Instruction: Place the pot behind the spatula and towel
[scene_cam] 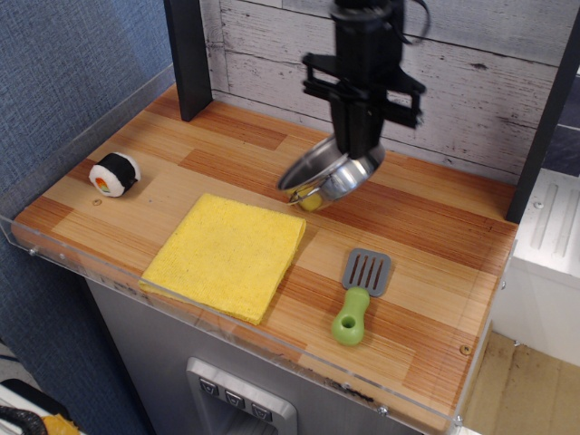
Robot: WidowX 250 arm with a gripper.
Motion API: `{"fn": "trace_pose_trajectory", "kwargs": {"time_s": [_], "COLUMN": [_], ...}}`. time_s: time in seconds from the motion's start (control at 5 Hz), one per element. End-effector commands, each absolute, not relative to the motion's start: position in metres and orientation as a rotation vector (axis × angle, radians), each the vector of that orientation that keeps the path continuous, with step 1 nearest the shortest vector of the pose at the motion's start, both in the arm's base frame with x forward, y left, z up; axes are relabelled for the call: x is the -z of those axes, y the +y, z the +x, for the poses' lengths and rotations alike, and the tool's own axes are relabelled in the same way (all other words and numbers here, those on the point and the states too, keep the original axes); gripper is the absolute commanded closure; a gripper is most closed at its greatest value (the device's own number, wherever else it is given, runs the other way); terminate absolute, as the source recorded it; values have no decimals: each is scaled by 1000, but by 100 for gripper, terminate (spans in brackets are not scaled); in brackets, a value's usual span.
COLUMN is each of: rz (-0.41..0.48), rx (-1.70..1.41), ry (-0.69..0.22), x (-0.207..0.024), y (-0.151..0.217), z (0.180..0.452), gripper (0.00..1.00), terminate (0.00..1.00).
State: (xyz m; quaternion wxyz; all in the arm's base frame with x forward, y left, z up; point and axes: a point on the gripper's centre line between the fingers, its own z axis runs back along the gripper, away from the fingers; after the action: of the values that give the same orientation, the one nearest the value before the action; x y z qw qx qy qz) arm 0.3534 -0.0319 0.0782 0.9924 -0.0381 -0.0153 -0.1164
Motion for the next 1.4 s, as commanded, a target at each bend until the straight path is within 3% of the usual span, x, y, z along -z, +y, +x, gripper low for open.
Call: {"fn": "trace_pose_trajectory", "kwargs": {"time_s": [0.0, 0.4, 0.6, 0.8, 1.2], "rz": [-33, -15, 2, 30, 39], "rx": [312, 363, 371, 358, 290], "ry": [-112, -140, -113, -101, -112], "x": [-87, -86, -74, -57, -46], "y": [-61, -81, -86, -81, -62], "z": [349, 336, 332, 332, 348], "gripper": [100, 100, 100, 100, 100], "terminate": [0, 0, 0, 0, 0]}}
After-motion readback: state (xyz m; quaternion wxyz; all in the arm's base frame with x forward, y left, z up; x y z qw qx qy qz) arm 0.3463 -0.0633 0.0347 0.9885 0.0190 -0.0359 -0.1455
